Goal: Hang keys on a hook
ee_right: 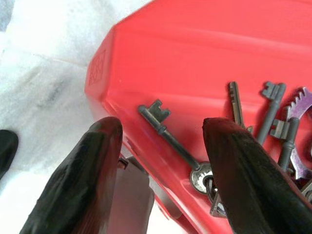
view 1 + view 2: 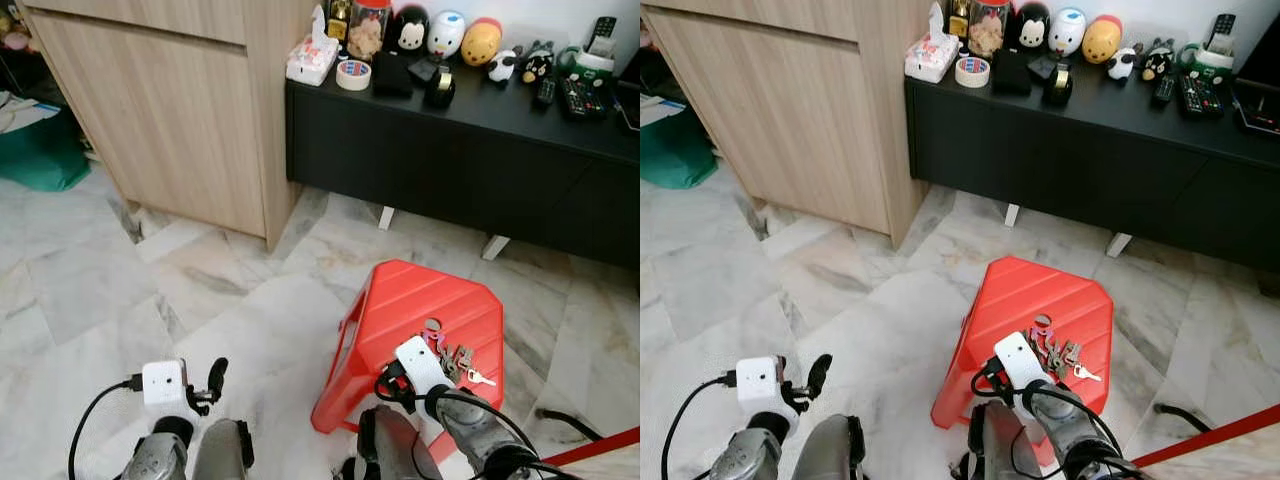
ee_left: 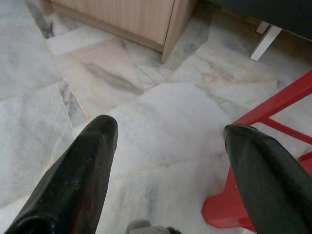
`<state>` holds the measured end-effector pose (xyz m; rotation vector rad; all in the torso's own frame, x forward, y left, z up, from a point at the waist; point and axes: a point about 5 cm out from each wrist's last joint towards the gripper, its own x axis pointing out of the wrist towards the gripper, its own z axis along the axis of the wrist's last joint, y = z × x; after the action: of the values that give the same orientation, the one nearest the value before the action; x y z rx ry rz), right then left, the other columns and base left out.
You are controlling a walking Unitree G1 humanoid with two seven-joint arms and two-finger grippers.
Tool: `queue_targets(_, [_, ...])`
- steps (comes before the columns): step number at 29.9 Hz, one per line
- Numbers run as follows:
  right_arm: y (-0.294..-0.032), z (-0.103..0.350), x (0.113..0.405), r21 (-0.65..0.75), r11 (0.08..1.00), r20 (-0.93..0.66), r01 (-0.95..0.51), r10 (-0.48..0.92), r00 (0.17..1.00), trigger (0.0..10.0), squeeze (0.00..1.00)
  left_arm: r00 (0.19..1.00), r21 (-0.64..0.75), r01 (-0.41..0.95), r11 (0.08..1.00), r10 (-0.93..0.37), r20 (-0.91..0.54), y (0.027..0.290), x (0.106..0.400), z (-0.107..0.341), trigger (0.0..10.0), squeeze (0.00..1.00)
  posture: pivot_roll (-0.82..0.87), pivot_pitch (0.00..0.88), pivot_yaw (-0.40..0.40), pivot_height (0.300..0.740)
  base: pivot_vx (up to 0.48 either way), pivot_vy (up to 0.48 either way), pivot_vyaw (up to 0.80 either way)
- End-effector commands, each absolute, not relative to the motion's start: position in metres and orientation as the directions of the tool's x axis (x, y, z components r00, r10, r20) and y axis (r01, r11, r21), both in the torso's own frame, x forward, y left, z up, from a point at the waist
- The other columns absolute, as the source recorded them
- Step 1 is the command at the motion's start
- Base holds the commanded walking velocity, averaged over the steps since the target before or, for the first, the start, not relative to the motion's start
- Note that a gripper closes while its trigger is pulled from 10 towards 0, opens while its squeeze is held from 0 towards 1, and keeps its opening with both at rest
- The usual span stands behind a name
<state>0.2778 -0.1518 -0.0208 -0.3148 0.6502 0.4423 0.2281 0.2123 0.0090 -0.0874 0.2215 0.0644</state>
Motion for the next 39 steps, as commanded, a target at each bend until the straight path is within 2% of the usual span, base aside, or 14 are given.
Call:
queue_targets(1, [-0.154,-0.025,0.274,-0.132,0.867,-0.668,-0.480,0.280,0.689,10.0,0.00,0.966,-0.084,-0.087,0.993,0.063,-0.251,0.215,0.223,0.001,10.0,0.00,0.14,0.199,-0.085,0.597,0.000,0.000,0.00])
queue_targets(16, [-0.154,-0.027,0.272,-0.140,0.862,-0.679,-0.487,0.274,0.681,10.0,0.00,0.944,-0.078,-0.107,0.991,0.076,-0.320,0.234,0.214,-0.020,10.0,0.00,0.17,0.222,-0.077,0.597,0.000,0.000,0.00])
queue_targets(33, [-0.148,-0.022,0.280,-0.202,0.857,-0.675,-0.474,0.228,0.702,10.0,0.00,0.955,-0.053,-0.104,0.993,0.085,-0.283,0.240,0.203,-0.020,10.0,0.00,0.21,0.244,-0.069,0.597,0.000,0.000,0.00])
queue_targets(34, [-0.148,-0.023,0.279,-0.202,0.856,-0.678,-0.477,0.229,0.698,9.1,0.00,0.956,-0.052,-0.103,0.993,0.084,-0.282,0.240,0.203,-0.019,10.0,0.00,0.21,0.245,-0.066,0.597,0.000,0.000,0.00])
queue_targets(36, [-0.148,-0.023,0.279,-0.202,0.855,-0.679,-0.478,0.229,0.698,9.1,0.00,0.956,-0.051,-0.102,0.993,0.084,-0.280,0.240,0.203,-0.019,10.0,0.00,0.21,0.245,-0.066,0.597,0.000,0.000,0.00])
queue_targets(37, [-0.148,-0.024,0.278,-0.200,0.849,-0.685,-0.489,0.236,0.689,0.0,0.00,0.959,-0.050,-0.099,0.994,0.082,-0.273,0.239,0.203,-0.018,10.0,0.00,0.21,0.245,-0.066,0.597,0.000,0.000,0.00])
queue_targets(39, [-0.148,-0.026,0.276,-0.197,0.844,-0.694,-0.499,0.240,0.679,0.0,0.00,0.964,-0.046,-0.093,0.995,0.079,-0.254,0.238,0.203,-0.013,10.0,0.00,0.21,0.245,-0.064,0.597,0.000,0.000,0.00])
